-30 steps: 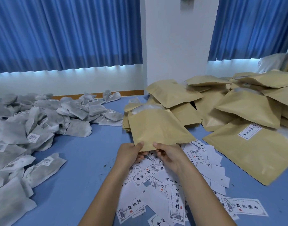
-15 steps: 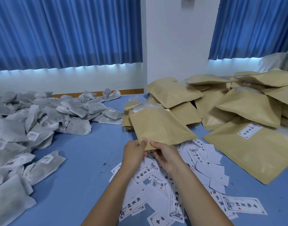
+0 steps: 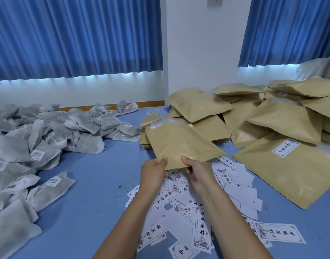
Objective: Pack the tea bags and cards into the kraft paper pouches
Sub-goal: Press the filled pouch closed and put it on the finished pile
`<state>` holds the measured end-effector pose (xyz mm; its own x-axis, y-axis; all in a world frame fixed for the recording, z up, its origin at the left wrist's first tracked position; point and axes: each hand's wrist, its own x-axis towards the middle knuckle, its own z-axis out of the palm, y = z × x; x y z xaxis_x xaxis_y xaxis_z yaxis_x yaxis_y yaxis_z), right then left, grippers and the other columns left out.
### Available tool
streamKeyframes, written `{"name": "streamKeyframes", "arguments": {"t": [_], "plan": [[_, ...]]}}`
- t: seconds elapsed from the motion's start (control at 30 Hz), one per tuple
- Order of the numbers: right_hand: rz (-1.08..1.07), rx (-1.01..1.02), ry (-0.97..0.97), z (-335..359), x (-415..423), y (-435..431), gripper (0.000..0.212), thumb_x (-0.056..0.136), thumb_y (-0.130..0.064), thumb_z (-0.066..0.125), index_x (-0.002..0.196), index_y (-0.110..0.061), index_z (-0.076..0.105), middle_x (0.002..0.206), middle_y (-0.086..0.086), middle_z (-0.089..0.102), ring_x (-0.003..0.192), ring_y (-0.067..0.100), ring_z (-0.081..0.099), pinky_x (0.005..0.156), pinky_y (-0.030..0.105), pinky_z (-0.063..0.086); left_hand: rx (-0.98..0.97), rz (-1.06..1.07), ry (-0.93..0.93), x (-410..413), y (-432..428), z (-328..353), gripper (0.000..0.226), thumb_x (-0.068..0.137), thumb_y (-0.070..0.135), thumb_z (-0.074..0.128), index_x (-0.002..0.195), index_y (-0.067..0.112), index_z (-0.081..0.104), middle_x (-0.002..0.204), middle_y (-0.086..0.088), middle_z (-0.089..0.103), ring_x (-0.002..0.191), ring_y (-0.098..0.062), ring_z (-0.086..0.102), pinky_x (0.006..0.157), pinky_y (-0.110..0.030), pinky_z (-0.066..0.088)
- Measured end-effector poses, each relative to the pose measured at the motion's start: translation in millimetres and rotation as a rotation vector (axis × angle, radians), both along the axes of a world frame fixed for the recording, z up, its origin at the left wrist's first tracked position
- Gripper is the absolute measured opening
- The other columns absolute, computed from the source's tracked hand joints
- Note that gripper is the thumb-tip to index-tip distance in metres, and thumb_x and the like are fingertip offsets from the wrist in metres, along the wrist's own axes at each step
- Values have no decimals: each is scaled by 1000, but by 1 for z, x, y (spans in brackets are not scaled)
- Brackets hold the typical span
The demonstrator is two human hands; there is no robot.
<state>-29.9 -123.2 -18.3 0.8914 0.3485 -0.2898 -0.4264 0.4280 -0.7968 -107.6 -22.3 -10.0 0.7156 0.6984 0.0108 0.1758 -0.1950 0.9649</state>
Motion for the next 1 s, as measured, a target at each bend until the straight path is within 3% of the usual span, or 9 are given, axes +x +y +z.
{"name": "streamKeyframes", "arguments": {"t": [0.17, 0.33, 0.5, 0.67, 0.8, 1.0], "plan": [[3, 3, 6, -1, 2, -1, 8, 83, 5, 67, 83, -1, 61, 74, 8, 61, 56, 15, 47, 42, 19, 38, -41, 2, -8, 0, 1, 1, 43, 94, 26, 55, 54, 12, 52, 34, 8, 47, 28, -3, 37, 34, -14, 30], [-10, -21, -18, -2, 7, -3, 11, 84, 6, 65, 77, 0, 58, 66, 7, 54, 48, 14, 36, 40, 18, 36, -28, 3, -5, -1, -1, 2, 43, 94, 26, 55, 54, 13, 51, 36, 8, 48, 28, -3, 37, 35, -13, 29], [-40, -12, 41, -3, 10, -4, 14, 83, 3, 68, 94, 0, 61, 89, 8, 64, 66, 16, 52, 54, 22, 38, -36, 10, -8, -2, -2, 4, 42, 94, 26, 55, 54, 15, 53, 39, 6, 50, 29, -3, 38, 35, -14, 30], [-65, -4, 23, -2, 12, -7, 12, 81, 8, 67, 88, 2, 60, 84, 8, 63, 60, 15, 47, 43, 19, 34, -48, 12, -13, -2, -4, 5, 41, 95, 25, 55, 55, 15, 54, 39, 7, 49, 28, -2, 37, 35, -14, 29], [-75, 7, 58, -4, 14, -7, 13, 85, 1, 66, 96, -3, 60, 94, 7, 64, 74, 16, 56, 55, 22, 40, -52, 18, -7, -3, -4, 5, 41, 94, 27, 55, 55, 16, 53, 37, 8, 49, 29, -3, 37, 34, -13, 29], [-134, -4, 23, -2, 16, -10, 19, 81, 8, 67, 79, -7, 55, 84, 6, 63, 62, 16, 50, 45, 20, 35, -71, 61, -8, -3, -3, 5, 42, 93, 25, 56, 53, 14, 51, 39, 7, 48, 33, -7, 38, 35, -13, 30]]}}
